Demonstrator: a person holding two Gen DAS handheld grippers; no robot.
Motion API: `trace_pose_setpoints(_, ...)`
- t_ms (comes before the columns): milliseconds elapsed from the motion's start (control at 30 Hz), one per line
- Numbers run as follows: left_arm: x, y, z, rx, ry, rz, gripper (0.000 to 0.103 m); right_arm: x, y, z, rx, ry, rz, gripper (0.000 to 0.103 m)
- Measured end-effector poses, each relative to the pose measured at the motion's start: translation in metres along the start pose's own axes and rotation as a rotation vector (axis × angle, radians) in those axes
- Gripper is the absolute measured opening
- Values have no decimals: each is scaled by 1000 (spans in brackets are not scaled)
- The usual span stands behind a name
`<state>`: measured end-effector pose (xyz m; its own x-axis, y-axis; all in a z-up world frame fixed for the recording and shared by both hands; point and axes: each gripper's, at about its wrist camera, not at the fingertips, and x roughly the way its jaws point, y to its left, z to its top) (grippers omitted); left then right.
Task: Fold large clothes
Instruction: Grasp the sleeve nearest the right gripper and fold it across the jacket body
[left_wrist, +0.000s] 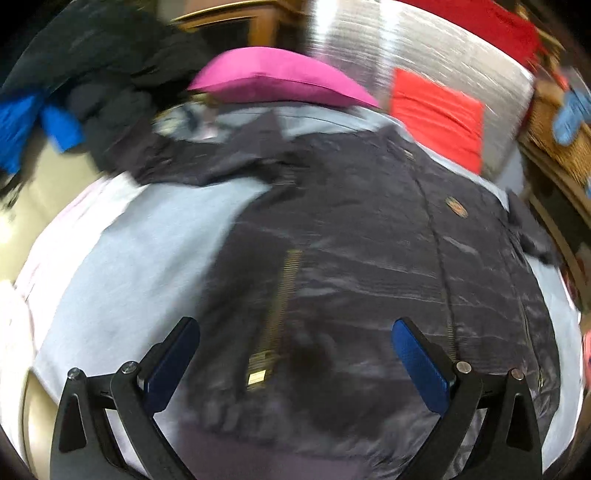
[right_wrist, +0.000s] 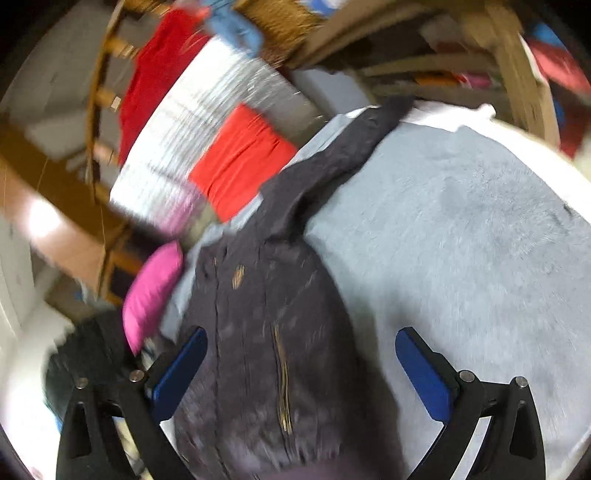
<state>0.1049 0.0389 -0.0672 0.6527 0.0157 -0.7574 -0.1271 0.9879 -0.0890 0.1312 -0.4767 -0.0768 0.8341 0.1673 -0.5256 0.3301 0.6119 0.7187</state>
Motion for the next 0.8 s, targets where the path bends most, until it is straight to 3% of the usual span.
trace_pose_setpoints(233, 43, -89, 22, 188, -20, -54, 103, 51, -47, 93, 209, -41, 59, 102)
trace_pose_setpoints(400, 72, -130, 33, 261, -38, -82, 103, 104, -72, 157, 286, -55, 42, 91)
trace_pose_setpoints(467, 91, -134, 29, 270, -5, -78, 103, 126, -82, 182, 312, -63, 38, 82)
trace_pose_setpoints(567, 118, -127, 19, 233, 64, -89, 103, 154, -93, 213, 332, -79, 26, 82)
trace_pose_setpoints(800, 124, -116, 19, 166, 68, -147, 103, 208, -105, 258, 310, -92, -99, 82)
